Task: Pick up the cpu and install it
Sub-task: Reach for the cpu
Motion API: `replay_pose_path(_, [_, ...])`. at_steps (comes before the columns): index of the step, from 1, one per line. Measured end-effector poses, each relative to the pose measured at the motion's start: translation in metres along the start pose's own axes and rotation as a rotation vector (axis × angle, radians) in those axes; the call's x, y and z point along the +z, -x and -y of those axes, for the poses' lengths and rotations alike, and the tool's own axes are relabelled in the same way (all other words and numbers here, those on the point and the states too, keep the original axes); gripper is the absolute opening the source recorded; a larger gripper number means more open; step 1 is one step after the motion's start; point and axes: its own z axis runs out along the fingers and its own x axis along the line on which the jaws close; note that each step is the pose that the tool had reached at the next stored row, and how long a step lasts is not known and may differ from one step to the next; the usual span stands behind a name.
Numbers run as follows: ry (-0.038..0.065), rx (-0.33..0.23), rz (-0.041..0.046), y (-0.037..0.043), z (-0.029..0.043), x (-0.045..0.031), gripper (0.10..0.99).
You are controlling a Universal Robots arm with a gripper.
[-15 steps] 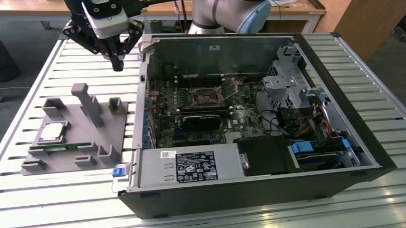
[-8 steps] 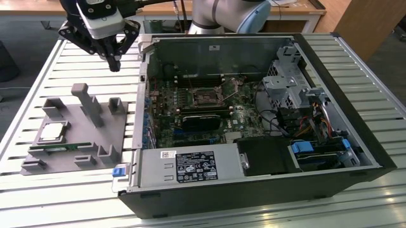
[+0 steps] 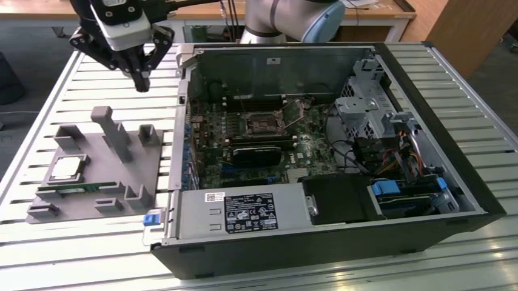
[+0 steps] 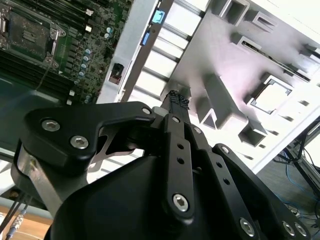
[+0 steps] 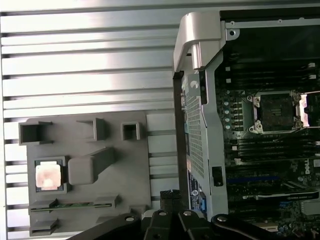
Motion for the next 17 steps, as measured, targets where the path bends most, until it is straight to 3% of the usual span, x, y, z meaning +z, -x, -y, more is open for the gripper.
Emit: replay_pose_path(17, [0.000, 0.000, 0.0000, -0.0119, 0.0009, 0.0010, 0.106])
